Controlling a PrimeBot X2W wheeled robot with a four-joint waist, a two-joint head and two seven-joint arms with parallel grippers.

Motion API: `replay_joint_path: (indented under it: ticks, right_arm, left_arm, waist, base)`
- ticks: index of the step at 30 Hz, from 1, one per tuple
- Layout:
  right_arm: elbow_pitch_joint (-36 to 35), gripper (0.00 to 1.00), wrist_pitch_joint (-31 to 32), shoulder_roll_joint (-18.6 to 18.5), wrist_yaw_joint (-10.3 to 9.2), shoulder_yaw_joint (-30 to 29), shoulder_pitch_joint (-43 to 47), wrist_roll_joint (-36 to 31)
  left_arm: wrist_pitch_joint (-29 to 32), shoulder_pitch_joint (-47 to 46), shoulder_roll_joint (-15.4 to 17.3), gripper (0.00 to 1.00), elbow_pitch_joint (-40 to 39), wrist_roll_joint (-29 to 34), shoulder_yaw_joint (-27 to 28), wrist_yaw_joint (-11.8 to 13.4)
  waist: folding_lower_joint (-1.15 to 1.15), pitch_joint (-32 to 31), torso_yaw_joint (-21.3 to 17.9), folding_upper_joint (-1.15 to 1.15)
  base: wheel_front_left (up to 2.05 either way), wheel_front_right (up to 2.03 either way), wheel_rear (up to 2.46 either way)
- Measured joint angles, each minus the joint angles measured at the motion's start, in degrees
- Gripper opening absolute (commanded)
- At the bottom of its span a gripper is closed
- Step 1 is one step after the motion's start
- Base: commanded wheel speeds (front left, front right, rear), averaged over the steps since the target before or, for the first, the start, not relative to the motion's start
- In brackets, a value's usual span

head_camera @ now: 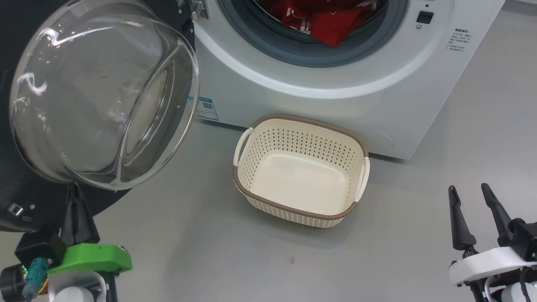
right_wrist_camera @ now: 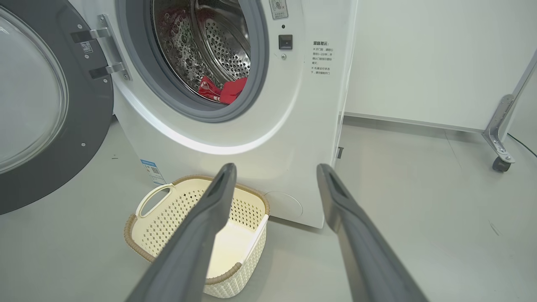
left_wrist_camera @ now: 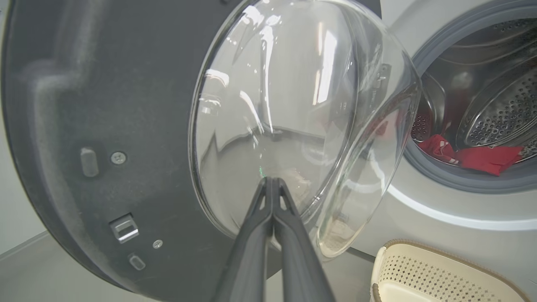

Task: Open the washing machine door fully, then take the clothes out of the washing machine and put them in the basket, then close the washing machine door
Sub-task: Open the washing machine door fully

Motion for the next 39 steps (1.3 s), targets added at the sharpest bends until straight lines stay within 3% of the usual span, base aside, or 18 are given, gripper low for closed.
replay_joint_path:
  ticks: [17,28,31,33,35,36,39]
  right_arm:
    - [0.01,1.00,0.00,1.33,0.30,2.10,0.18,-0.26]
    - [-1.11,1.00,0.00,2.44,0.30,2.44,0.17,-0.27]
    - [-1.41,1.00,0.00,2.71,0.30,2.60,0.16,-0.27]
    - [-1.42,1.00,0.00,2.80,0.30,2.64,0.17,-0.27]
    - [-1.48,1.00,0.00,2.87,0.30,2.67,0.18,-0.27]
    - [-1.52,1.00,0.00,2.90,0.30,2.69,0.18,-0.27]
    - [-1.87,1.00,0.00,2.98,0.30,2.61,0.27,-0.27]
  left_arm:
    - [0.00,6.60,0.87,0.00,-7.19,-0.01,-16.27,0.00]
    - [0.00,6.90,1.09,0.00,-7.87,1.44,-18.59,0.00]
    - [0.00,6.91,1.09,0.35,-7.87,1.51,-17.67,0.00]
    - [0.00,6.91,1.19,0.47,-7.86,1.52,-16.93,0.00]
    - [0.00,6.93,1.21,0.95,-7.84,1.57,-16.50,0.00]
    - [0.00,6.93,1.22,1.00,-7.83,1.57,-16.35,0.00]
    - [0.00,6.94,1.23,1.00,-7.70,1.57,-16.07,0.00]
  waist:
    - [0.00,-1.71,-3.14,0.00]
    - [0.00,-2.15,-7.54,0.00]
    - [0.00,-2.29,-9.05,0.00]
    - [0.00,-2.38,-10.11,0.00]
    - [0.00,-2.48,-11.17,0.00]
    - [0.00,-2.53,-11.70,0.00]
    - [0.00,-2.68,-13.20,0.00]
  base:
    - [0.00,0.00,0.00]
    - [0.00,0.00,0.00]
    - [0.00,0.00,0.00]
    - [0.00,0.00,0.00]
    - [0.00,0.00,0.00]
    - [0.00,0.00,0.00]
    - [0.00,0.00,0.00]
